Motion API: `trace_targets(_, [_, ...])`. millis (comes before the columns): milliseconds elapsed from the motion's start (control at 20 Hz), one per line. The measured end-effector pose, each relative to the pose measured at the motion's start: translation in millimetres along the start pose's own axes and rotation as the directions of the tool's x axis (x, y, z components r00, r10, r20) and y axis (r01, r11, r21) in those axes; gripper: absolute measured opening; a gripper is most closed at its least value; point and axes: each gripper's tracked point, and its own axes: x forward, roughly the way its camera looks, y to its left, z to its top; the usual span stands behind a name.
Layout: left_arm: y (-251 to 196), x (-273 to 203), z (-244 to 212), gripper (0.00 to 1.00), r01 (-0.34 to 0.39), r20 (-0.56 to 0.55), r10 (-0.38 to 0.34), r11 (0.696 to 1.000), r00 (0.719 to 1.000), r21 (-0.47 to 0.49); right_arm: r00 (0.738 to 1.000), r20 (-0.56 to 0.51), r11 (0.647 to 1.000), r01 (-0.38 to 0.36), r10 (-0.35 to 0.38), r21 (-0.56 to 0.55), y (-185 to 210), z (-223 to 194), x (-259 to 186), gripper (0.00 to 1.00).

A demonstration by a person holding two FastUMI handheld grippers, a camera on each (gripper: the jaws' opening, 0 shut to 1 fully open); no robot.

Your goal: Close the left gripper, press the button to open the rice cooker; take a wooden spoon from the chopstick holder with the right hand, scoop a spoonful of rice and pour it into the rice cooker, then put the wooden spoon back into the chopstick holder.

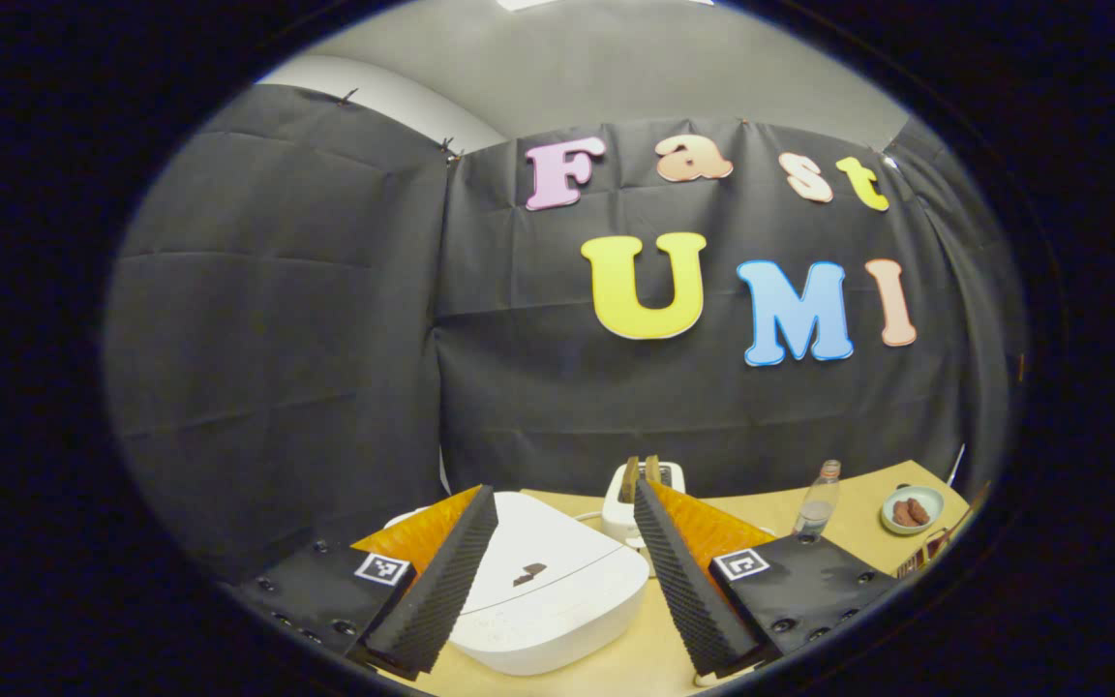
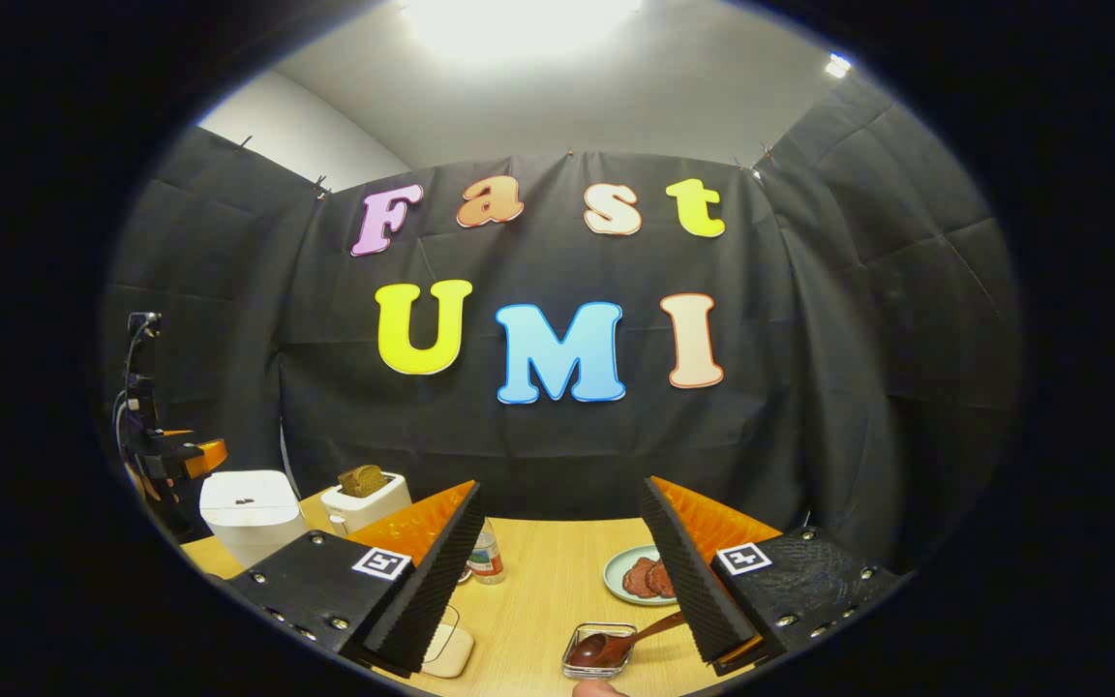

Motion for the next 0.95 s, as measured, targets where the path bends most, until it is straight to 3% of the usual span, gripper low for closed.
trace_targets(150, [-6.2,-33.0,26.3,0.98,0.050,0.073,-0.047,0.998,0.996,-0.032,1.000,0.030,1.000,0.000,-0.001,0.016,15.9,7.5,0.0,0.99])
trace_targets(400, [-13.5,-67.6,45.3,0.98,0.084,0.148,-0.090,0.996,0.985,0.043,0.999,0.043,1.000,-0.003,0.003,0.004,38.9,4.4,2.3,0.99])
trace_targets(950, [-15.2,-84.7,57.1,0.94,0.137,0.204,-0.136,0.991,0.969,0.011,0.995,0.093,0.999,-0.017,0.019,-0.028,75.1,12.2,3.1,0.99])
